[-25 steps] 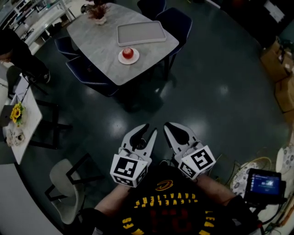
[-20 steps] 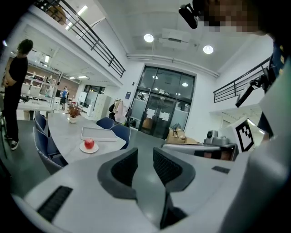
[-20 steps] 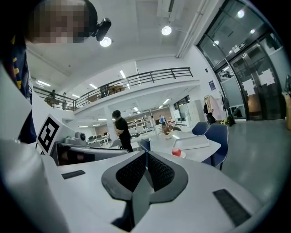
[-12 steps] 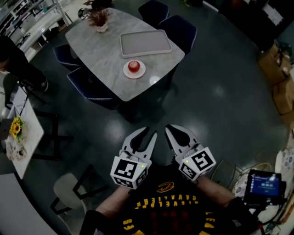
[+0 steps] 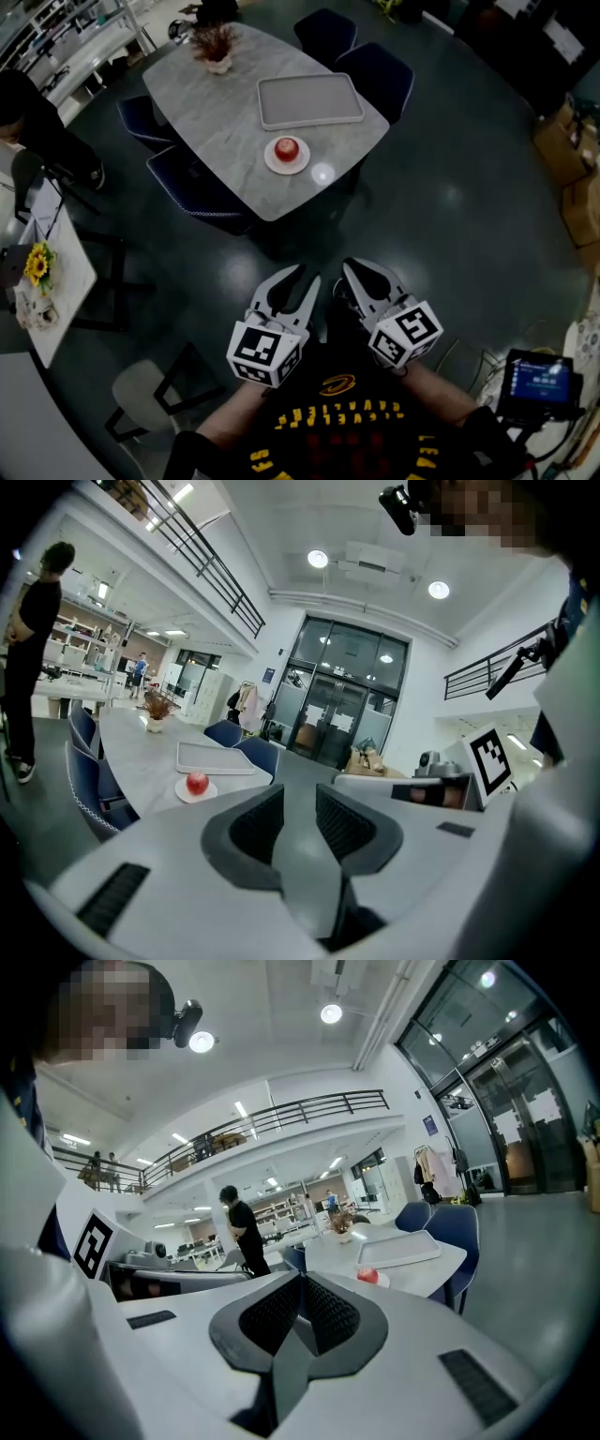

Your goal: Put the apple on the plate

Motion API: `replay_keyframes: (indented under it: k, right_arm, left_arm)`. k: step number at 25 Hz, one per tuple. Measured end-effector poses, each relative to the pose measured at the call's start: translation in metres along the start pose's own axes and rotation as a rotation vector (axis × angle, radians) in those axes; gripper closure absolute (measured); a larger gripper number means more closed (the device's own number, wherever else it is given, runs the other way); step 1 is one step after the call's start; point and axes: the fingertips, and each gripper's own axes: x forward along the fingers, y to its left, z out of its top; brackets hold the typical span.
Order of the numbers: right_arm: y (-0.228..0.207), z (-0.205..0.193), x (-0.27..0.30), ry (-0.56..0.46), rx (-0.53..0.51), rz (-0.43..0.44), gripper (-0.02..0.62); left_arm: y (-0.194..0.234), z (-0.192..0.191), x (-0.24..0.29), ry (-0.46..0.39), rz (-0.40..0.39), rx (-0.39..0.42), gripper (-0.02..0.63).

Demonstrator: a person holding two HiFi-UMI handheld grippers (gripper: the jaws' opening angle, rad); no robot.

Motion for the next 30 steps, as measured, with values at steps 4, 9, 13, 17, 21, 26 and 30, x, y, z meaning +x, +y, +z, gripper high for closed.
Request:
replay_keyframes:
  k: [4,9,13,17,21,26,30]
  right_arm:
    - [-0.002,0.003,0.011,-0.002,0.023,0.015,0.589]
    - [-0.002,0.006,0.034,0.004,0.039,0.057,0.589]
    - [-0.017,0.006,0.061,0.018,0.051,0.100,0.589]
    - [-0.035,0.009,0.089,0.033,0.074,0.136,0.588]
    - [-0.064,0.013,0.118,0.039,0.102,0.152,0.589]
    - [-0.101,0.013,0.150,0.067,0.144,0.147,0.589]
    - [-0.131,0.011,0.172,0.111,0.163,0.136,0.589]
  left_arm:
    - [0.010,0.008,-0.003,-0.006,0.023,0.008,0.497]
    - [0.029,0.015,-0.002,-0.016,0.062,-0.004,0.497]
    - [0.049,0.019,0.019,-0.014,0.098,-0.009,0.497]
    - [0.072,0.026,0.041,-0.009,0.142,-0.007,0.497]
    - [0.096,0.033,0.066,0.005,0.176,-0.007,0.497]
    - [0.126,0.038,0.101,0.019,0.199,-0.030,0.497]
    - [0.149,0.041,0.126,0.027,0.218,-0.064,0.497]
